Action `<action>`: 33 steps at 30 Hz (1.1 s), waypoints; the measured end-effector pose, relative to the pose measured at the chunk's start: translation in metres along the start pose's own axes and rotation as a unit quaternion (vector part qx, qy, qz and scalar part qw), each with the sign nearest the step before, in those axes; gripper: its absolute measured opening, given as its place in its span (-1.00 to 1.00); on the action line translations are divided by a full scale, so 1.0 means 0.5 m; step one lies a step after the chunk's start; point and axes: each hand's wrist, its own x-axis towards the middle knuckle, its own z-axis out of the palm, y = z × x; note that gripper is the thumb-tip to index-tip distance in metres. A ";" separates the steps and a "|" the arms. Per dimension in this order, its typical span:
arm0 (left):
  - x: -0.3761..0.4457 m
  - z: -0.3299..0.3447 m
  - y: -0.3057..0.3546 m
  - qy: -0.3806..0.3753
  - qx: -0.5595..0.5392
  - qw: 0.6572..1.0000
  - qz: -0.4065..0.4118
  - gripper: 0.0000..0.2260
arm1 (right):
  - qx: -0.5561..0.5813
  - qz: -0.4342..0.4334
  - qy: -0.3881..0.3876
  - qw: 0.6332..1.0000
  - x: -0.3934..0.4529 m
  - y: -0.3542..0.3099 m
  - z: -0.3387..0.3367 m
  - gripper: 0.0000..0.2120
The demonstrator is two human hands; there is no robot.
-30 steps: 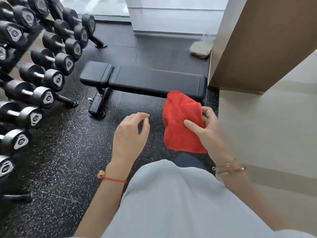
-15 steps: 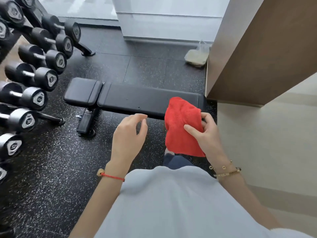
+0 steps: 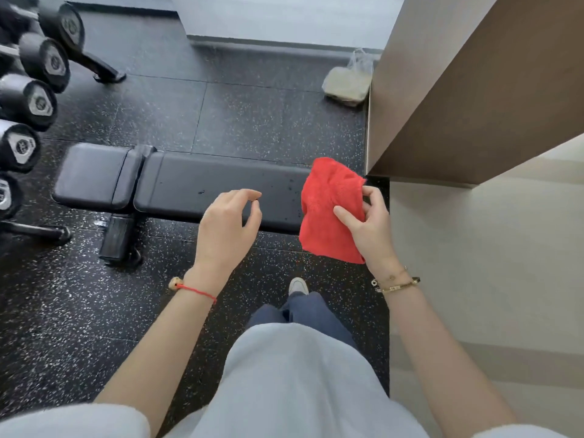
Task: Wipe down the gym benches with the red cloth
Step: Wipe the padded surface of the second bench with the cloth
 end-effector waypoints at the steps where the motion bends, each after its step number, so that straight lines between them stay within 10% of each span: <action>1: 0.016 0.032 -0.018 -0.010 0.002 1.000 0.005 -0.81 | -0.004 -0.001 0.005 1.000 0.027 0.026 0.008 -0.63; 21: 0.179 0.737 -0.466 -0.016 0.044 0.992 0.121 -0.82 | -0.151 -0.123 0.059 0.979 0.505 0.694 0.110 -0.69; 28: 0.196 0.793 -0.535 0.062 0.037 0.981 0.178 -0.82 | -0.474 -0.284 0.170 0.816 0.514 0.744 0.114 -0.48; 33: 0.206 0.791 -0.565 0.080 0.042 0.977 0.192 -0.80 | -0.536 -0.267 0.030 0.800 0.526 0.735 0.177 -0.50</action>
